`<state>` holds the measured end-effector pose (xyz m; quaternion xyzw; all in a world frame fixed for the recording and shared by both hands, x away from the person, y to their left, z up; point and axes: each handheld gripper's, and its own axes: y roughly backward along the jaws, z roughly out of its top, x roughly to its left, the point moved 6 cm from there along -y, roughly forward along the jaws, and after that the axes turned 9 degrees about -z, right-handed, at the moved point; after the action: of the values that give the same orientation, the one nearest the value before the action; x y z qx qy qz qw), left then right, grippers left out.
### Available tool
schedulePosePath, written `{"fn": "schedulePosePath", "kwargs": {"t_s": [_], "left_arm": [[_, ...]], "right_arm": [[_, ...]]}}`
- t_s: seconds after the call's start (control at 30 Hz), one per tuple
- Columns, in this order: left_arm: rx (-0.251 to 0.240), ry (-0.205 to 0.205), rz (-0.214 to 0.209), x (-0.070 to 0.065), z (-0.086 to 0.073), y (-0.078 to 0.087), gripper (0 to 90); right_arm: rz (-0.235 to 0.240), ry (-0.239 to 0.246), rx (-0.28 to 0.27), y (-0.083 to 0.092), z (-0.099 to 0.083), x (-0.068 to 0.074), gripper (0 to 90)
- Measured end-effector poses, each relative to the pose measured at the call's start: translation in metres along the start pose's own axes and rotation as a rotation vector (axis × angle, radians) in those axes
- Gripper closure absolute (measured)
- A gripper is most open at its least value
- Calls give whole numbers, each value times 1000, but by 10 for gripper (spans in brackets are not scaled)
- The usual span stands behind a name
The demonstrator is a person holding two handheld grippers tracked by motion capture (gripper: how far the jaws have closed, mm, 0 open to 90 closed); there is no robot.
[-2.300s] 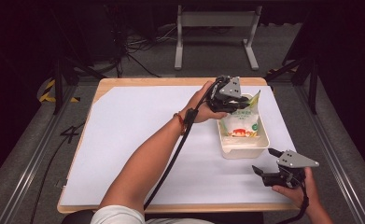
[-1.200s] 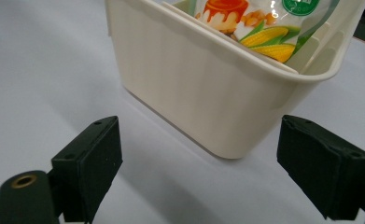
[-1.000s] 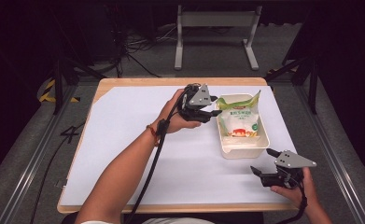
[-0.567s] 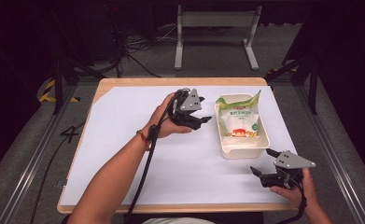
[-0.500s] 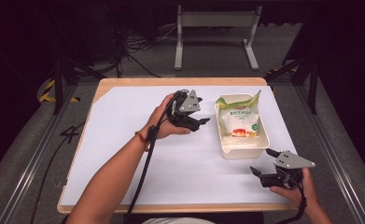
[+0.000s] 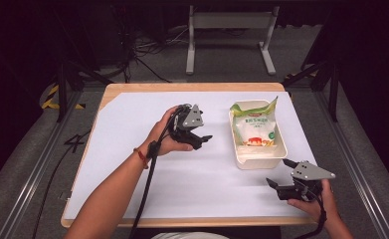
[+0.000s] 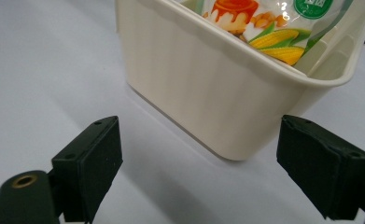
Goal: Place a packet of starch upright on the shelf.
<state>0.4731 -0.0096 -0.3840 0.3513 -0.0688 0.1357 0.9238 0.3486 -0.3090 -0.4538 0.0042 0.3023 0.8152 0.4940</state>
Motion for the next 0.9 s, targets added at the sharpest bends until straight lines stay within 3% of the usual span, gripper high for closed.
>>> {"fn": "schedulePosePath", "kwargs": {"t_s": [0.17, 0.43, 0.9], "left_arm": [[12, 42, -19, -7, -22, 0, 147], [5, 83, -11, -17, -53, 13, 141], [19, 150, 59, -28, -107, 49, 138]], "right_arm": [[0, 2, -1, 0, 0, 0, 141], [0, 8, 2, 0, 0, 1, 140], [-10, 16, -5, 1, 1, 1, 140]]}}
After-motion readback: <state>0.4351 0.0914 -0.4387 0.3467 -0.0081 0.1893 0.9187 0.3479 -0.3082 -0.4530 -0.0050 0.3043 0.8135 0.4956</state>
